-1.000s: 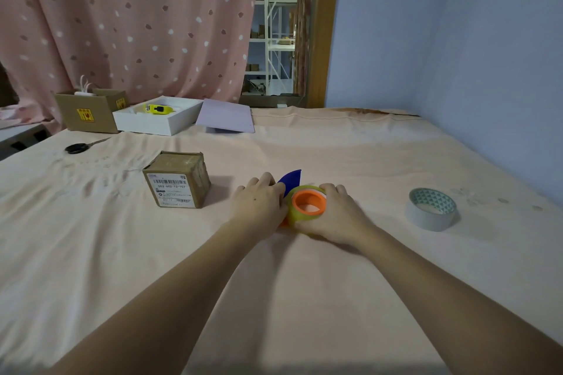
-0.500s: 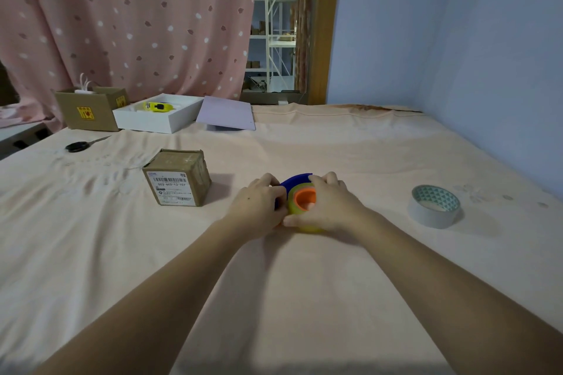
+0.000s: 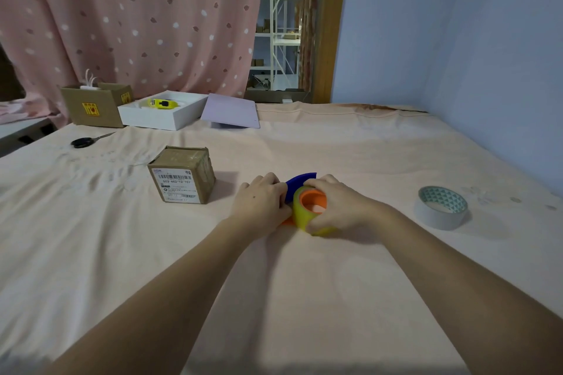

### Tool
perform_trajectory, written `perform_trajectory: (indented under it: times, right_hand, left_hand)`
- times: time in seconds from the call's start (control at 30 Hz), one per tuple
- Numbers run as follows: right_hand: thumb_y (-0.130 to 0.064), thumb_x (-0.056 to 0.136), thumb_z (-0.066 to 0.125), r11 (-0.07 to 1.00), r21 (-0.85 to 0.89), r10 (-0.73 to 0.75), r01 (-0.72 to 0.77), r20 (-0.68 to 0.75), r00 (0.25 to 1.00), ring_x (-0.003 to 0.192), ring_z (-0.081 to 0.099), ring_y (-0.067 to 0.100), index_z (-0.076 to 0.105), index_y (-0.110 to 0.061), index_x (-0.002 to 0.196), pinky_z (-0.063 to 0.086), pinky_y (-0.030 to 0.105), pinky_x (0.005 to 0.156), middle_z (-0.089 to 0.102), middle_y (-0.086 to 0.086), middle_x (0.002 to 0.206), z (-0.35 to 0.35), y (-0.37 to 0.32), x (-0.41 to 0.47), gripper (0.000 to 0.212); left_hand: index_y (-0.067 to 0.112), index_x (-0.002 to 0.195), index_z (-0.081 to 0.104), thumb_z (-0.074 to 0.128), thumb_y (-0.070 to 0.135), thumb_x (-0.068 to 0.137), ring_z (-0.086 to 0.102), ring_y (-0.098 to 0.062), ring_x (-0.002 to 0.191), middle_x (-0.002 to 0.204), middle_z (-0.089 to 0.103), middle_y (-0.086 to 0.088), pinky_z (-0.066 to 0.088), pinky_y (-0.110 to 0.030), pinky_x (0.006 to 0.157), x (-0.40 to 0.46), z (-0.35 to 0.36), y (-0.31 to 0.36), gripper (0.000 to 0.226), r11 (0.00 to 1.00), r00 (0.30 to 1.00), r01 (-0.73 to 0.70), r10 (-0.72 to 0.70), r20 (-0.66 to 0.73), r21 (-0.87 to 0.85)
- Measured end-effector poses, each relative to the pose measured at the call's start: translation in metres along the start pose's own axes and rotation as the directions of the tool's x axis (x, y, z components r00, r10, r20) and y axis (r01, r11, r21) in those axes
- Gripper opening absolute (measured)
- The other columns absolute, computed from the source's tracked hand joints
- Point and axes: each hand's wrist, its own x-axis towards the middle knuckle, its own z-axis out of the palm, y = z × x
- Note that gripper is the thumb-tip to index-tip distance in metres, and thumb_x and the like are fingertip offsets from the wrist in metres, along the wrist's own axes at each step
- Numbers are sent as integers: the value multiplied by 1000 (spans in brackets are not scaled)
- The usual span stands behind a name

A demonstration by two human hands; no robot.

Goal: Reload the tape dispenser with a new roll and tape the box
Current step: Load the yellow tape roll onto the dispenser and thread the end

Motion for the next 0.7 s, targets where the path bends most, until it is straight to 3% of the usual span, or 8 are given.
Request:
perform_trajectory:
  times: [0.1,0.17,0.23,0.3,0.53,0.63,0.7]
  right_hand:
    - [-43,57,82,998,-63,-11,15,64,998,124,44,18,37,-35,144,47,39,101,35,-7,132,-5,1,2,99]
    - [-54,55,80,995,-99,18,-13,55,998,126,38,17,37,-36,142,44,41,103,34,-7,131,-3,-4,4,98]
    - [-76,52,70,994,-81,73,-75,-34,997,124,34,17,44,-39,134,42,44,104,35,-6,127,1,-11,6,94]
    - [-84,48,61,991,-76,100,-110,-125,987,123,35,19,50,-41,126,43,46,102,38,-5,120,6,-13,9,90]
    - [-69,57,68,993,-113,30,-38,-75,997,117,43,21,54,-44,126,47,44,97,40,-7,110,-1,-12,12,74]
    - [-66,65,70,985,-169,14,-19,-31,999,117,38,22,51,-47,129,45,42,99,38,-5,112,-4,-15,11,70]
    - [-69,59,72,981,-194,8,-4,19,1000,117,38,19,48,-47,129,45,42,99,37,-5,115,-9,-13,8,77]
  left_hand:
    - [26,78,50,60,34,85,54,-25,97,109,57,3,43,-40,82,-1,3,-1,15,999,1000,-18,17,-23,-28]
    - [25,77,51,62,35,85,54,-24,95,107,57,3,42,-40,82,-3,5,-5,17,996,999,-45,43,-28,-76]
    - [26,76,52,63,39,87,53,-23,94,108,57,4,42,-40,83,-5,5,-9,20,992,997,-78,76,-23,-97]
    - [25,76,51,61,40,88,53,-23,95,109,58,4,43,-41,85,-6,4,-11,22,993,995,-96,94,-30,-70]
    - [22,85,62,55,39,88,55,-22,99,110,58,6,43,-40,82,-4,8,-4,19,997,994,-64,67,-87,41]
    - [22,83,61,55,37,87,55,-21,98,110,59,7,42,-40,83,-4,9,-4,16,999,995,-46,49,-89,28]
    - [25,79,54,56,38,87,54,-21,99,111,58,7,43,-41,85,-3,7,-5,16,998,996,-53,54,-65,15]
